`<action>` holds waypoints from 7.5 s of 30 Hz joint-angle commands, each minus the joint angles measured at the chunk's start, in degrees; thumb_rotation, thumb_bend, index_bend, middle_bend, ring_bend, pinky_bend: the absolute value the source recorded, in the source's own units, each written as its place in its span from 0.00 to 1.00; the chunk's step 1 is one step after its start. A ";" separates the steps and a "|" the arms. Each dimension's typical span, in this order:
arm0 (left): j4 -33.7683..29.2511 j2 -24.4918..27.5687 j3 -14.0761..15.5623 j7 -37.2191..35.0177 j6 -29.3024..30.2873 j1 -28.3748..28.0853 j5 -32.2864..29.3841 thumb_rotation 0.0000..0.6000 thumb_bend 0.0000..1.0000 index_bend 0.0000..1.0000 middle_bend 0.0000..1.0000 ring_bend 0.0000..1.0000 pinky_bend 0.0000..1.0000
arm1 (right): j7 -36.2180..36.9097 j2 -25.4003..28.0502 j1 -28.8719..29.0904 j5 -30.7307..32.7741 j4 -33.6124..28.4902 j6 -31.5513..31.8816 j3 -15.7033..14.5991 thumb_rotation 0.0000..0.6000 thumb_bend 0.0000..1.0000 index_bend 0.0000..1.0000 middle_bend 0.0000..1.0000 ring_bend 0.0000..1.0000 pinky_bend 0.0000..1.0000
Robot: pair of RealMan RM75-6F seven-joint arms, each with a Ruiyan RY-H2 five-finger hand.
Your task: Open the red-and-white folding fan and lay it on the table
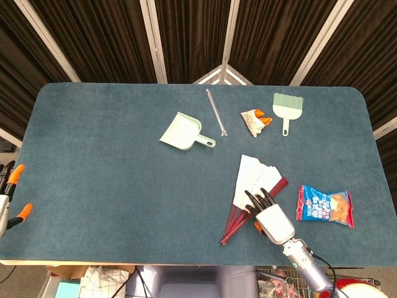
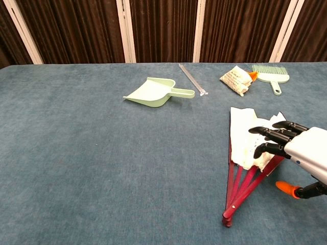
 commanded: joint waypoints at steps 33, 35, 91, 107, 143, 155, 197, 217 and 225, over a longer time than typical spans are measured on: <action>-0.28 -0.93 0.07 2.48 -1.15 -0.64 -0.47 1.00 0.37 0.00 0.00 0.00 0.13 | 1.77 -2.82 2.42 1.16 4.66 0.48 -1.91 1.00 0.34 0.49 0.10 0.20 0.14; -0.33 -0.92 0.10 2.48 -1.12 -0.65 -0.39 1.00 0.37 0.00 0.00 0.00 0.13 | 1.74 -2.86 2.51 1.31 4.60 0.48 -1.92 1.00 0.34 0.51 0.10 0.21 0.14; 0.60 -0.41 0.25 -2.25 0.83 -0.55 2.04 1.00 0.37 0.00 0.00 0.00 0.13 | -6.01 38.01 23.52 28.68 -57.36 -21.65 18.35 1.00 0.42 0.67 0.14 0.24 0.16; 2.47 -2.79 1.11 -8.86 0.92 -1.97 5.79 1.00 0.31 0.05 0.00 0.00 0.13 | -26.07 29.32 42.16 59.29 -65.81 -17.16 22.15 1.00 0.42 0.70 0.14 0.25 0.18; -3.42 -6.46 6.82 -30.96 -11.71 -11.68 13.21 1.00 0.28 0.27 0.05 0.00 0.13 | -42.90 3.13 63.16 74.05 -61.17 1.99 27.05 1.00 0.43 0.71 0.14 0.25 0.18; -3.27 -8.26 5.77 -31.55 -11.58 -12.66 11.66 1.00 0.31 0.42 0.09 0.00 0.13 | -41.41 4.54 62.31 73.12 -62.58 2.53 26.12 1.00 0.43 0.72 0.14 0.25 0.18; -4.01 -15.48 5.24 -33.74 -15.64 -17.17 9.40 1.00 0.38 0.53 0.17 0.00 0.13 | -38.81 7.10 61.45 70.77 -65.69 2.26 23.47 1.00 0.43 0.73 0.14 0.25 0.18; -4.06 -16.02 4.29 -35.99 -14.12 -17.42 7.34 1.00 0.51 0.69 0.27 0.00 0.13 | -36.24 9.09 59.86 69.03 -66.72 0.91 22.15 1.00 0.43 0.73 0.14 0.25 0.19; -4.02 -16.05 4.07 -35.53 -13.73 -17.50 7.11 1.00 0.51 0.71 0.27 0.00 0.13 | -35.68 10.27 59.01 68.35 -67.50 0.96 21.48 1.00 0.43 0.73 0.14 0.25 0.19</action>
